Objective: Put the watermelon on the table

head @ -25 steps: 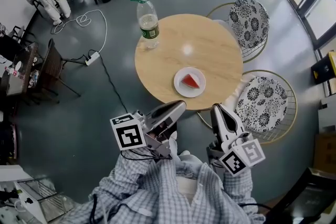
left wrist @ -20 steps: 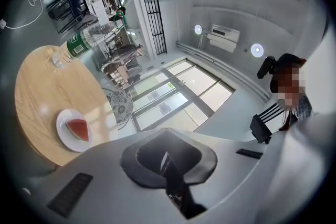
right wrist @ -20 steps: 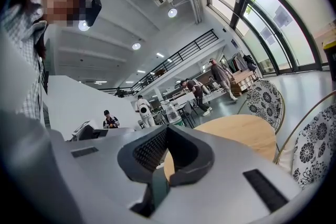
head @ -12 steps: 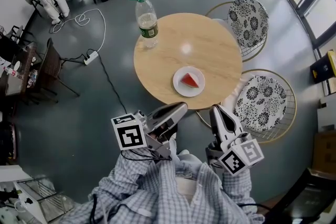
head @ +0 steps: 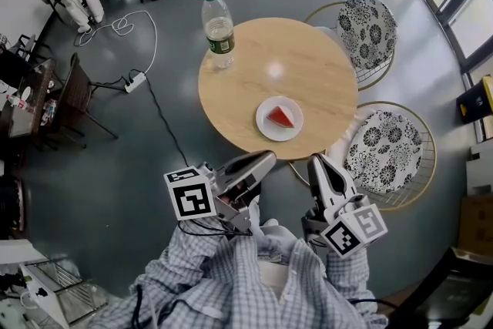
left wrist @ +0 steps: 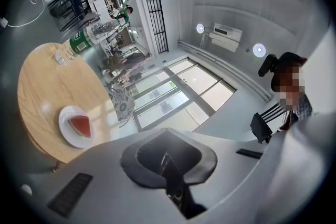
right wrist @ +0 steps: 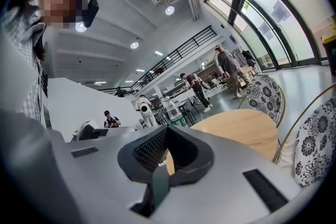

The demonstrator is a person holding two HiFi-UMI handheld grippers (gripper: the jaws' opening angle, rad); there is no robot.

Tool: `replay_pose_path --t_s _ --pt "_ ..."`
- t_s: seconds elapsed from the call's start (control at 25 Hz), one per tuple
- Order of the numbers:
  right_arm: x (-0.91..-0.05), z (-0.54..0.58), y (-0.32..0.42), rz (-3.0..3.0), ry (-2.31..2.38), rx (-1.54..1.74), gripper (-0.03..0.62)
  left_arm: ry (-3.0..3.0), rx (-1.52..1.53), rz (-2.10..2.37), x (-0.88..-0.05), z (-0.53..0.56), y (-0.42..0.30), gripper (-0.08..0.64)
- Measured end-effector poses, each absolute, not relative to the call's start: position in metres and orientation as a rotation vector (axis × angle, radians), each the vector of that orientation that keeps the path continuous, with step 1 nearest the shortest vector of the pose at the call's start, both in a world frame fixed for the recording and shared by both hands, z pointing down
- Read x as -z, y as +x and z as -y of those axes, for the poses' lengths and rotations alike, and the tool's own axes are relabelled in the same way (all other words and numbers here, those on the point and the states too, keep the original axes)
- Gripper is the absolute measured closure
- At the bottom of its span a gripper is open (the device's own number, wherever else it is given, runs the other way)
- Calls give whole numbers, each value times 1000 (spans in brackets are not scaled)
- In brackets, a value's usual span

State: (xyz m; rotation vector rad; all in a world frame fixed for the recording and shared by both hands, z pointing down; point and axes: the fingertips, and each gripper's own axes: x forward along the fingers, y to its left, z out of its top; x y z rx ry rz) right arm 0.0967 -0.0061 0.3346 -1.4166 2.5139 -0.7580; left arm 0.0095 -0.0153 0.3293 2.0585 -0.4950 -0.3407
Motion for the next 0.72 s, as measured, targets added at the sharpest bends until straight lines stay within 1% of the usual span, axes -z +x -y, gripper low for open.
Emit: replay_pose_path --t_s 0.72 --pt "-338 8 93 -2529 -1400 776 584 2048 329 504 -332 16 8 554"
